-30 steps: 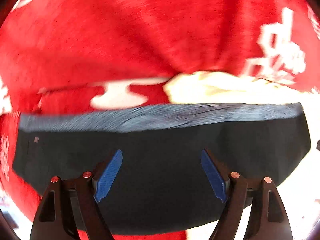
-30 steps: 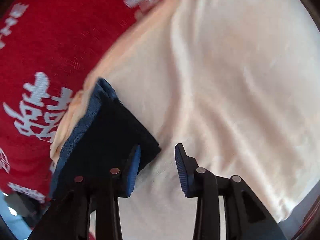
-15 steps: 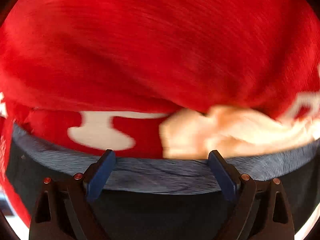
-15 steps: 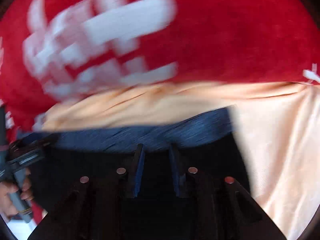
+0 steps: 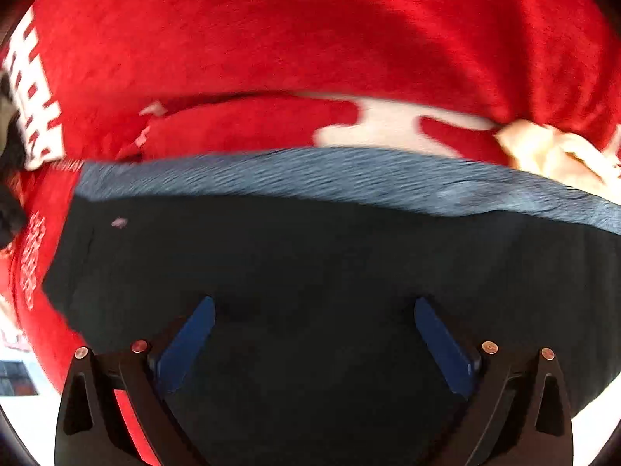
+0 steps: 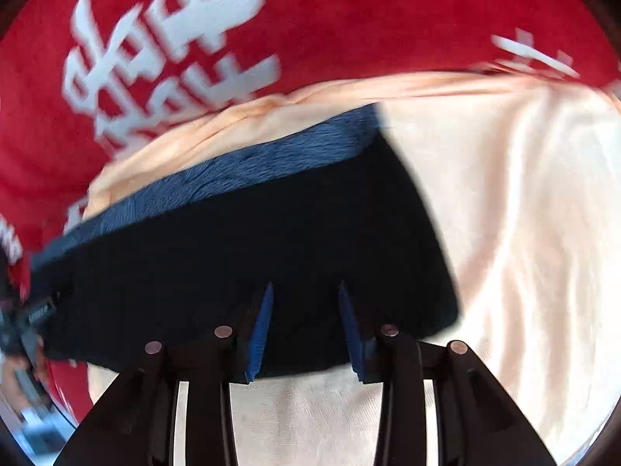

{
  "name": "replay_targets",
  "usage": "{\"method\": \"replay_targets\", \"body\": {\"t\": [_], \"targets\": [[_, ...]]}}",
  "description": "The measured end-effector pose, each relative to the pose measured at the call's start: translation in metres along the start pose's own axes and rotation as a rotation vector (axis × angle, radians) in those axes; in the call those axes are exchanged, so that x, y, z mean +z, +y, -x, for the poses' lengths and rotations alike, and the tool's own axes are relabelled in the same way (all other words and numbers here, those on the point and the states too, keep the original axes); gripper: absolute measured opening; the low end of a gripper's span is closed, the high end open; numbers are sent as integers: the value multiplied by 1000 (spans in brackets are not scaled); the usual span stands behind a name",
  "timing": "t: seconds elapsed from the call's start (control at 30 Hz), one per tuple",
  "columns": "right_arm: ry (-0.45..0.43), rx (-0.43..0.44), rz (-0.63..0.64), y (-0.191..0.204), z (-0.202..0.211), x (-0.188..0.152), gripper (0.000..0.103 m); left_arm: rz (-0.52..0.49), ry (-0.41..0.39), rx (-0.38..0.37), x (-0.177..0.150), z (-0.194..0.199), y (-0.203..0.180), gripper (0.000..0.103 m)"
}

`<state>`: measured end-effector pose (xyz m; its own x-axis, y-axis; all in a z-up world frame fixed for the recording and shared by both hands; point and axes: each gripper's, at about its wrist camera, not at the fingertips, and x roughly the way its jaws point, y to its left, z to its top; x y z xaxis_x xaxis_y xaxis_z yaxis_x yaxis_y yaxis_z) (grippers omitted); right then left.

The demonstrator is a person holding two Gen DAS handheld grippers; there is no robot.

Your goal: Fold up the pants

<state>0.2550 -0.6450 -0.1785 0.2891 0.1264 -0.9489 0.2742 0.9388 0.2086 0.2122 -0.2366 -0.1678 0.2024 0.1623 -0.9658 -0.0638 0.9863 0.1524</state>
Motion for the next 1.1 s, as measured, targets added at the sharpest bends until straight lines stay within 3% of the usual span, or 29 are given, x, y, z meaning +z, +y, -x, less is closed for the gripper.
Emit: {"method": "replay_targets", "body": {"t": [0.07,0.2,0.3,0.43,0.53,0.57,0.67,0.83,1.0,1.1], "targets": [[-1,-5,-95,-11,11,-4,39,3,15,-13,-6,6,25,103],[22,191,-162,4,26,-30,39,-8,2,-29,-18,13,73,103],[94,363,-158,66,20,-65,46,27,2,-38,-3,12,133,103],[226,619,-219,163,-19,-116,50,29,-60,13,14,-2,194,103],[294,718,-246,229,-58,-149,50,-16,-33,130,14,-44,229,103],[301,740,-258,249,-70,-157,50,-19,5,146,11,-65,244,103],[327,783,-298,262,-84,-176,50,59,3,0,-2,-80,268,103],[298,818,-323,256,-85,-185,50,19,-39,-17,-8,-83,272,103],[346,808,-425,260,-97,-180,50,19,-40,-24,-8,-84,274,103],[327,787,-433,262,-91,-179,46,18,-35,-25,-4,-85,276,103]]}}
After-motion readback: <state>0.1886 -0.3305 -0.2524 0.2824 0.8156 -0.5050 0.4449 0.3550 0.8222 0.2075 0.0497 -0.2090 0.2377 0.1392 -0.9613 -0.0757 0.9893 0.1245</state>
